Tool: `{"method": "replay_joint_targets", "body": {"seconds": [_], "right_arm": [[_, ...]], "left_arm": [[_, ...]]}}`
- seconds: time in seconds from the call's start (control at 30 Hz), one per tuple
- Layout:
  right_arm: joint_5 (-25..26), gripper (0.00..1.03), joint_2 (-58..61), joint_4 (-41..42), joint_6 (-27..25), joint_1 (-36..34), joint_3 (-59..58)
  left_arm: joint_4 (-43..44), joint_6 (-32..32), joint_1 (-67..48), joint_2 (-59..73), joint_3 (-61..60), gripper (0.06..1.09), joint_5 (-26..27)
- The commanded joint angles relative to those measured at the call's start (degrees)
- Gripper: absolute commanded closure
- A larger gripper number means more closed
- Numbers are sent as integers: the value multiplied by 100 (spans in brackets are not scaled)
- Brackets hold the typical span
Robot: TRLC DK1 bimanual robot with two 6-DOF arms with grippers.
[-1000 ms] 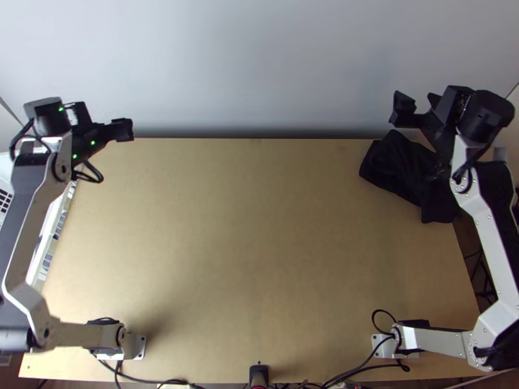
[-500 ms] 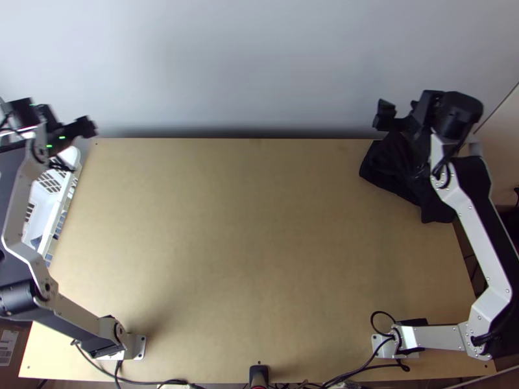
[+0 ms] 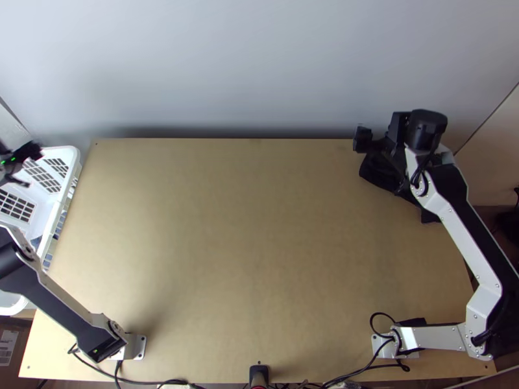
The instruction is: Fold the t-shirt
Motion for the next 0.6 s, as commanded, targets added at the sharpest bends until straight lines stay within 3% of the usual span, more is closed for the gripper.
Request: {"method": "replay_joint_targets", "body": {"seconds": [0.0,0.33,0.57], "right_arm": [[30,4,-260,-21,-139,90,-667],[144,4,-488,-179,-236,117,-1124],[179,4,-647,-443,-438,284,-1212]], "left_arm": [[-135,72,864,1137,788,11,-3],[-390,292,1321,2491,1966,11,-11],[-100,556,1286,3089,2106,11,-47]]}}
